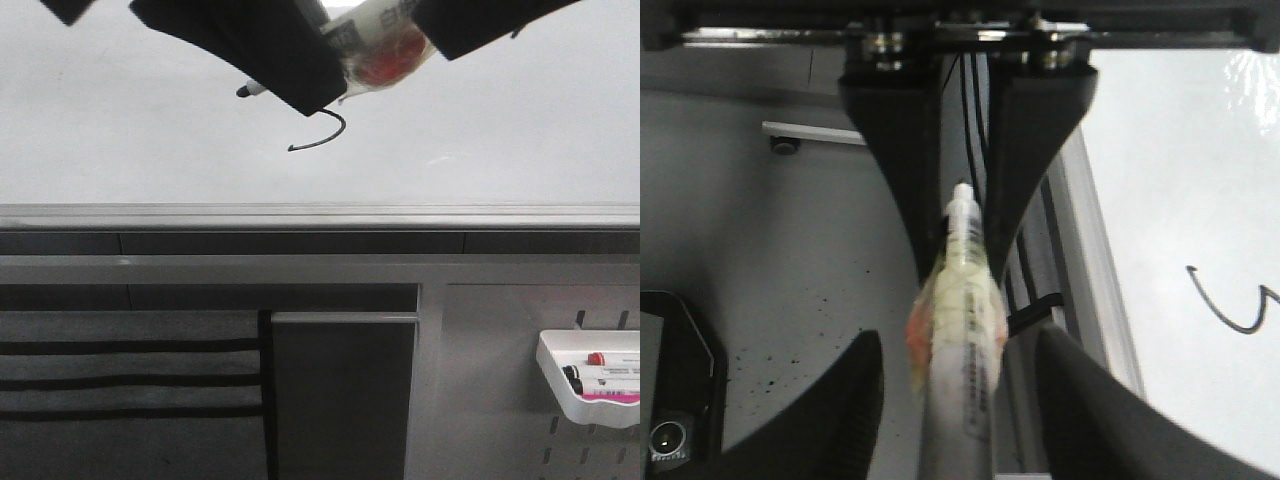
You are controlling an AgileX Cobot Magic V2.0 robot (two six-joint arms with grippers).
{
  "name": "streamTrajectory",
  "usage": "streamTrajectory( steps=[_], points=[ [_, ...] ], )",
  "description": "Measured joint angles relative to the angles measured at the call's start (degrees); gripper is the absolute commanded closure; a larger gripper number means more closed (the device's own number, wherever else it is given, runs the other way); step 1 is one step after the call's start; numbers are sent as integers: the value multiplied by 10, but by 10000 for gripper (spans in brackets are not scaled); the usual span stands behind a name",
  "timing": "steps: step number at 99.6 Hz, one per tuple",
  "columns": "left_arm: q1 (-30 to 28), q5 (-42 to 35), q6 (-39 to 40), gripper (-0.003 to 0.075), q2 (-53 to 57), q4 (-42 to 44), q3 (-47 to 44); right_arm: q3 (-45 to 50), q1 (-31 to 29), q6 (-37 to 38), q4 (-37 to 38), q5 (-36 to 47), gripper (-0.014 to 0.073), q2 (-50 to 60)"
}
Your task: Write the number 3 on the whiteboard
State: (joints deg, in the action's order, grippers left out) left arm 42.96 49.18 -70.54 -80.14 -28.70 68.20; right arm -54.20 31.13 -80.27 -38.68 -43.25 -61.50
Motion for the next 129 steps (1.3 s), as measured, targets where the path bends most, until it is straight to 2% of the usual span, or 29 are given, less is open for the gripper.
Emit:
streamTrajectory(
  steps=[18, 40, 53, 68, 87, 94, 106, 129],
  points=[
    [-26, -9, 47, 734, 1, 19, 0, 0, -13, 6, 10, 56, 264, 55],
    [-148, -62, 192, 735, 25, 57, 0, 0, -76, 82, 10, 114, 264, 153],
    [-222, -116, 278, 735, 32, 55, -15, 0, -101, 139, 10, 115, 265, 178],
    [-275, -228, 321, 735, 32, 23, -93, 8, -111, 174, 10, 115, 265, 178],
    [-286, -450, 333, 734, 32, -37, -203, 31, -111, 179, 8, 114, 265, 178],
    [-286, -508, 333, 734, 23, -51, -222, 36, -111, 179, 8, 113, 265, 178],
    [-286, -549, 334, 734, 2, -71, -229, 37, -111, 179, 8, 113, 265, 178],
    [-286, -564, 335, 731, -14, -85, -228, 37, -111, 179, 8, 113, 265, 178]
  ],
)
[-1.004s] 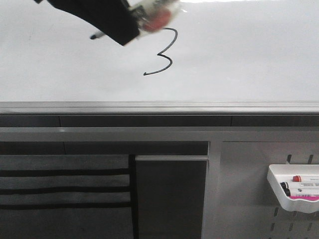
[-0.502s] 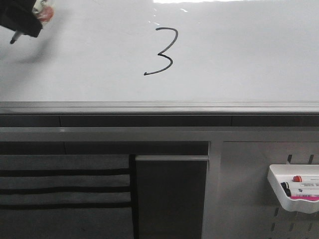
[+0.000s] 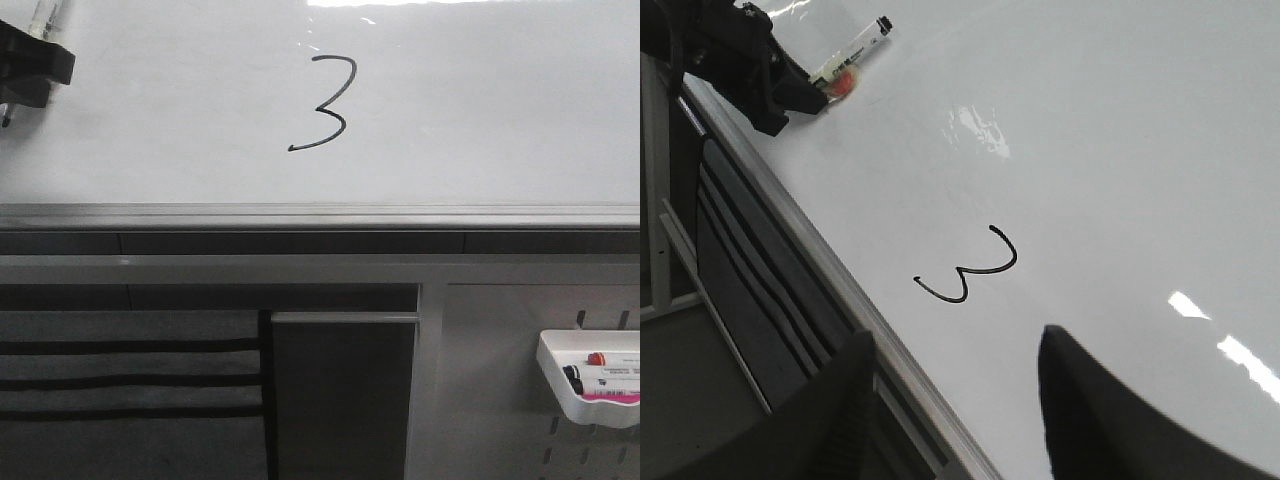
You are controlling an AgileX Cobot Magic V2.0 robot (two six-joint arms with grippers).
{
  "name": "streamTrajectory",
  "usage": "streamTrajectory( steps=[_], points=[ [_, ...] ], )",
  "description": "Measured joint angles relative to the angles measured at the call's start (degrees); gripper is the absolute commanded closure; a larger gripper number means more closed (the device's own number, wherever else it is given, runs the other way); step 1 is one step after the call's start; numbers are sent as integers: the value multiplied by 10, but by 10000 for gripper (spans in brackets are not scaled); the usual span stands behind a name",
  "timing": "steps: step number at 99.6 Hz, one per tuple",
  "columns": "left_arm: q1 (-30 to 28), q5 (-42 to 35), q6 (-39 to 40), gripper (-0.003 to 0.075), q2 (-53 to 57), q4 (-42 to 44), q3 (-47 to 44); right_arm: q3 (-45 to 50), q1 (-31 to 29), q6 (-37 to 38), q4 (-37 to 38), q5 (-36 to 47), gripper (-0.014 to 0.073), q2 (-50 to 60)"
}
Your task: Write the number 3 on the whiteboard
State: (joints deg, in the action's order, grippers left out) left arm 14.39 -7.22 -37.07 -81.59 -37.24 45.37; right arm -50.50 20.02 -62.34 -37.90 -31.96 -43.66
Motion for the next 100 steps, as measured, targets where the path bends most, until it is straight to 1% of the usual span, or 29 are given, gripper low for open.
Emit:
streamTrajectory(
  steps=[8, 15, 22, 34, 44, 51, 74, 81, 85, 93, 100],
  points=[
    [0, 0, 0, 713, -1, -1, 0, 0, 0, 0, 0, 0, 265, 0],
    [0, 3, 0, 676, -1, -1, 0, 0, 0, 0, 0, 0, 265, 0],
    [0, 9, 0, 616, -1, -1, 0, 0, 0, 0, 0, 0, 265, 0],
    [0, 21, 0, 478, -1, -1, 0, 0, 0, 0, -1, 0, 265, 0],
    [0, 22, 0, 397, -1, -1, 0, 0, 0, 0, -1, 0, 265, 0],
    [0, 22, 0, 373, -1, -1, 0, 0, 0, 0, -1, 0, 265, 0],
    [-1, 32, 0, 358, 6, 3, 0, 0, 0, 4, -1, 0, 272, 0],
    [-12, 63, 0, 341, 24, 18, 0, 0, -1, 34, -1, 0, 295, 1],
    [-21, 91, 0, 329, 40, 28, 0, 0, -4, 63, 0, 0, 313, 5],
    [-51, 155, 0, 303, 80, 39, 0, 0, -20, 151, 10, 0, 342, 11],
    [-76, 219, 0, 289, 119, 56, 0, 0, -41, 226, 24, -15, 349, 14]
  ],
)
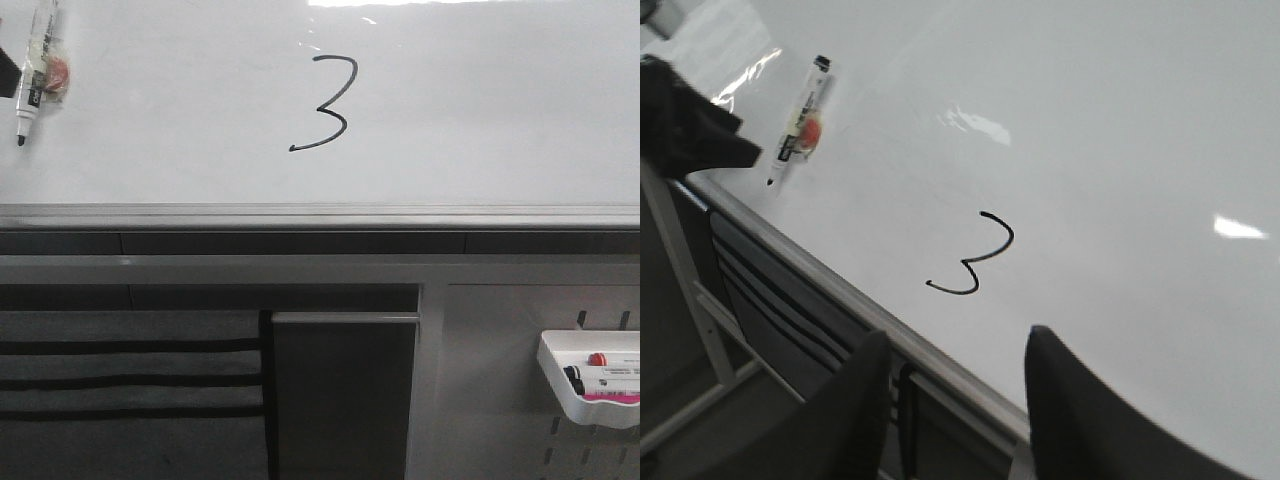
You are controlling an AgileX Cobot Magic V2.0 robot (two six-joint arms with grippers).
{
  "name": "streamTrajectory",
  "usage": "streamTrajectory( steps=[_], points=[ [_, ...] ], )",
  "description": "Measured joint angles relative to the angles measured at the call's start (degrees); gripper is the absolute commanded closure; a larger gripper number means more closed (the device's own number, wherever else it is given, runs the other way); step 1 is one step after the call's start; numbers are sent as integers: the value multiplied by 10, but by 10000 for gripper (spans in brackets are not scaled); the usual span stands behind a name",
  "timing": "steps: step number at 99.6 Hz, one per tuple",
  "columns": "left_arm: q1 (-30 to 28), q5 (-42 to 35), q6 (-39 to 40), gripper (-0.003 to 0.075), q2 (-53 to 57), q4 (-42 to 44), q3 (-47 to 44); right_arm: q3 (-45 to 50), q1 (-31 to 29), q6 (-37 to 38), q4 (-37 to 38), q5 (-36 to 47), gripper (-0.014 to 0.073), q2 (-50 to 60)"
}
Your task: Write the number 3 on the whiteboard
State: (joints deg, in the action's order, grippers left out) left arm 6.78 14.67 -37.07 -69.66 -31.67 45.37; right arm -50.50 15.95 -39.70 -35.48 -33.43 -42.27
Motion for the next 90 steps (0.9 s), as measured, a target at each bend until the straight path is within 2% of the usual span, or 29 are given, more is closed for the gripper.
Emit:
streamTrajectory(
  steps=[13, 24, 32, 43, 54, 64, 81, 90],
  points=[
    [-29, 115, 1, 289, 79, 52, 0, 0, -51, 124, 50, -71, 355, -1],
    [-34, 203, 25, 289, 154, 107, 4, 0, -106, 217, 128, -125, 355, -1],
    [-34, 249, 64, 290, 201, 159, 11, 0, -142, 249, 177, -151, 355, -1],
    [-34, 283, 129, 293, 265, 239, 12, 5, -182, 264, 204, -169, 355, -1],
    [-35, 267, 173, 302, 328, 272, -9, 35, -194, 267, 212, -148, 355, 8],
    [-36, 220, 183, 303, 381, 270, -49, 78, -193, 267, 212, -99, 355, 36],
    [-36, 109, 187, 303, 449, 183, -144, 143, -193, 268, 212, -34, 361, 112],
    [-36, 48, 188, 353, 466, 148, -191, 170, -193, 268, 211, 2, 455, 156]
  ],
)
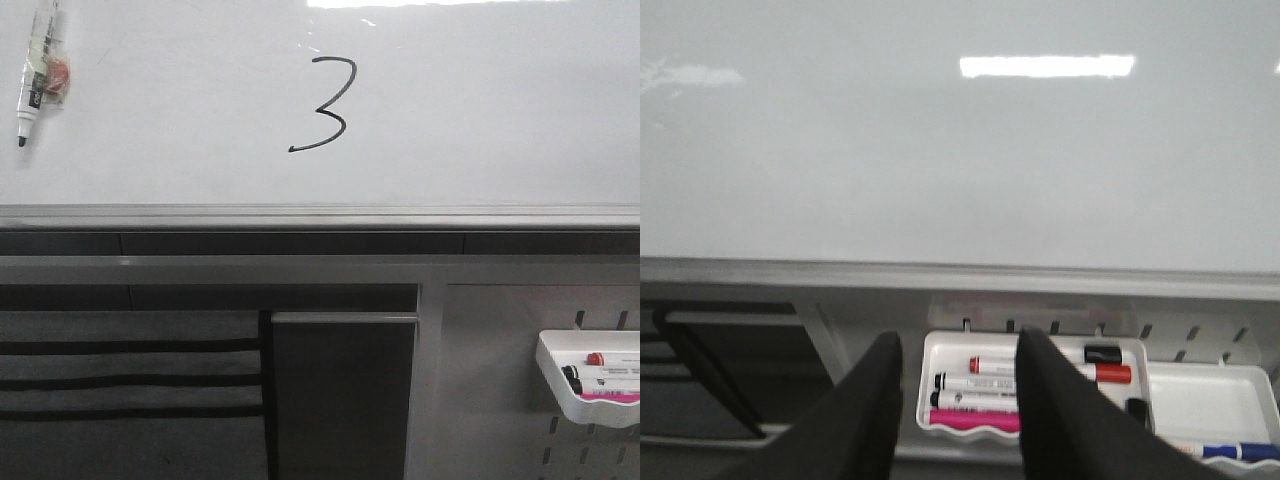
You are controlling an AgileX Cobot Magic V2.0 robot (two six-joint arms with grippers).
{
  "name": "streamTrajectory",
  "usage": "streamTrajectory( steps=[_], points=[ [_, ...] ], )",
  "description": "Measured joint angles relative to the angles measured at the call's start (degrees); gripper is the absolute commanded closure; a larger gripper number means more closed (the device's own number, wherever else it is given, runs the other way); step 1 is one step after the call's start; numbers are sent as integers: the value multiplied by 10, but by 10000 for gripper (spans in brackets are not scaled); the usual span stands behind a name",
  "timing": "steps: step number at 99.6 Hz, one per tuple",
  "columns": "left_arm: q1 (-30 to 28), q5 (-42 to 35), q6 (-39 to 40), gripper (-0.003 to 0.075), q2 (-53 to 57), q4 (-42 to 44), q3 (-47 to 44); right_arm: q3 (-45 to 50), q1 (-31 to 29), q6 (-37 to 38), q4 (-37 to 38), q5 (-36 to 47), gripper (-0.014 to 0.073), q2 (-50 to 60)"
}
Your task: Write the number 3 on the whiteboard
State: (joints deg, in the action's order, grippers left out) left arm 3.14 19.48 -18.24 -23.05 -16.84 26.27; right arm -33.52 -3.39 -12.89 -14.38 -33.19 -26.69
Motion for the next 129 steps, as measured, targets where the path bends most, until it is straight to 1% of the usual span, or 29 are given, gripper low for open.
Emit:
streamTrajectory(
  steps=[7, 13, 19, 22, 42, 90, 102, 111, 120, 129],
  points=[
    [0, -34, 1, 470, 3, -6, -26, 17, 0, -3, 0, 23, 575, 32],
    [0, -61, 1, 596, 4, -10, -47, 30, 0, -5, 0, 38, 664, 56],
    [0, -79, 1, 713, 4, -11, -59, 39, 0, -5, 0, 46, 661, 73],
    [0, -86, 1, 740, 4, -11, -63, 42, 0, -5, 0, 48, 661, 79],
    [0, -111, -1, 741, 4, 21, -67, 65, 0, -6, 0, 43, 661, 85],
    [5, -111, -1, 741, 11, 24, -68, 78, 0, -6, -1, 34, 661, 85],
    [10, -115, -1, 741, 53, 33, -93, 78, 0, -6, -1, 34, 661, 85],
    [10, -118, -1, 741, 107, 44, -128, 78, 0, -6, -1, 34, 661, 85],
    [10, -142, -1, 741, 147, 46, -174, 78, 0, -6, -1, 34, 661, 85],
    [10, -173, 26, 741, 176, 56, -218, 78, 0, -6, -1, 34, 661, 85]
  ],
)
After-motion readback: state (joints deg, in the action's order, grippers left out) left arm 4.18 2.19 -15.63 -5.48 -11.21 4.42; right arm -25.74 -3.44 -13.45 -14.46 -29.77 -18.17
